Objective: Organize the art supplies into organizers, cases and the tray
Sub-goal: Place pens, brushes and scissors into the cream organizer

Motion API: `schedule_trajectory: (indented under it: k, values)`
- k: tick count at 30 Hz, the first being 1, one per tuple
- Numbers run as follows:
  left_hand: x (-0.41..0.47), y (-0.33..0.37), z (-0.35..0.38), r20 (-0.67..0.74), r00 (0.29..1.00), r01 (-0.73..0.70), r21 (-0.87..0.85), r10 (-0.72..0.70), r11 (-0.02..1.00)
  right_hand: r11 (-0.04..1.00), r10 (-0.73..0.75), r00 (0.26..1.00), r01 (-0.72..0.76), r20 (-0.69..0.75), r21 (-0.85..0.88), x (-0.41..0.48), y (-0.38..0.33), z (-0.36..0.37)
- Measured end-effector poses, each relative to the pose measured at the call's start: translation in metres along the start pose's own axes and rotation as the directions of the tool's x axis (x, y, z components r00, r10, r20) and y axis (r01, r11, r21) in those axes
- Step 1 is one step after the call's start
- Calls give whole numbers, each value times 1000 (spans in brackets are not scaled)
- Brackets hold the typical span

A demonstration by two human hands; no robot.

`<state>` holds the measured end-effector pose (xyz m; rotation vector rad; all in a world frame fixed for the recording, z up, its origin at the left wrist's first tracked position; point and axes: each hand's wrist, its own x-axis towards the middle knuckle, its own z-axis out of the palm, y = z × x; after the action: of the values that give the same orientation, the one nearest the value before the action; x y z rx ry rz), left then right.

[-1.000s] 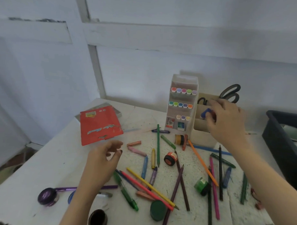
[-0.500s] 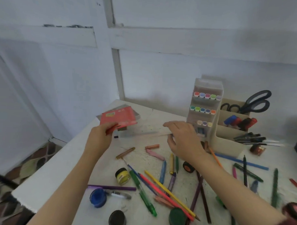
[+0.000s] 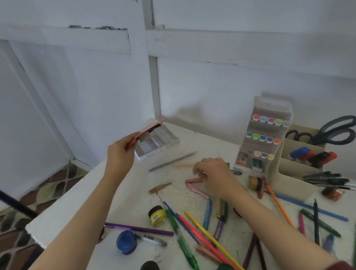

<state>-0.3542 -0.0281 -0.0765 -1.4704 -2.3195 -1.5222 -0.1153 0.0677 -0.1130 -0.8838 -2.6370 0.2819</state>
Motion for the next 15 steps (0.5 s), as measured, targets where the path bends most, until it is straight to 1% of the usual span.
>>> schedule_trajectory:
  k: [3, 5, 12, 15]
  values:
    - [-2, -2, 4, 19, 1000, -6, -38, 7, 999, 995, -63, 998, 61, 22, 75, -15, -3, -3]
    - [-4, -3, 8, 44, 999, -2, -60, 5, 998, 993, -80, 996, 76, 33, 92, -22, -6, -7]
    - [-10, 1, 19, 139, 990, -23, -55, 30, 998, 994, -54, 996, 47, 65, 99, -27, -8, -12]
    - [-9, 0, 19, 232, 972, -23, -5, 24, 1000, 994, -41, 998, 37, 38, 102, -26, -11, -12]
